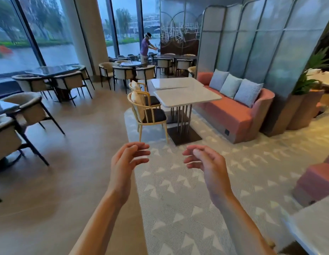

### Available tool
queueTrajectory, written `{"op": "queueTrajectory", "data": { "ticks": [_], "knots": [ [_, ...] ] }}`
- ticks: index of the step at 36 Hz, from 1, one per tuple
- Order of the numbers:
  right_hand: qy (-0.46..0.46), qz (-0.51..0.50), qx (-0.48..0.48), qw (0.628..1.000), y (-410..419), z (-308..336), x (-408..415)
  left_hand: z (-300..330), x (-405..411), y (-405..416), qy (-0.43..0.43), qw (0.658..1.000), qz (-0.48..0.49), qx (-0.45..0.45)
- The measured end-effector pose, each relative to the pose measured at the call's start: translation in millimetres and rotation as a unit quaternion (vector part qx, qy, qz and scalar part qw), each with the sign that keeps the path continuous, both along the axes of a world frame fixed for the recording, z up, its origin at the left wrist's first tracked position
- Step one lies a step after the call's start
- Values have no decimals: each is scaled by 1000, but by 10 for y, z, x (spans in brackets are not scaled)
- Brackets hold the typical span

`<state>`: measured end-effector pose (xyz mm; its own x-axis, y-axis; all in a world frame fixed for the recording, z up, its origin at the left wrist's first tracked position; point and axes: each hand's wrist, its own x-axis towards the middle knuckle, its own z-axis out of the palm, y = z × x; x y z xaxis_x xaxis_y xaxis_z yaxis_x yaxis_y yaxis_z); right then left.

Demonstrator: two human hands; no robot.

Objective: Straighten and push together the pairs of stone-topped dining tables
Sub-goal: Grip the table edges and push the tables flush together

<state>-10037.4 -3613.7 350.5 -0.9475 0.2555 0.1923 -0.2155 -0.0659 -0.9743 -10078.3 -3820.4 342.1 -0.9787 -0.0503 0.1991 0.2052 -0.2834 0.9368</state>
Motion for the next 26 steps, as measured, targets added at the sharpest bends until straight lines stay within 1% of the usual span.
{"op": "queueTrajectory", "data": {
  "ticks": [6,12,15,19,23,26],
  "knots": [
    [-15,-24,23,999,211,-160,-1215,-247,-1361,302,-28,999,-19,16],
    [-43,-82,41,995,488,-361,-2606,-533,-2970,653,-46,996,-66,29],
    [-62,-114,32,991,603,-347,-3299,-527,-3780,848,-55,994,-88,26],
    [-61,-132,37,989,702,-238,-4099,-370,-4691,1045,-62,992,-110,28],
    [-65,-146,22,987,768,-175,-4914,-263,-5517,1138,-66,991,-111,21],
    [-61,-148,15,987,823,-264,-5555,-327,-6146,1134,-69,993,-100,13]
  ]
}}
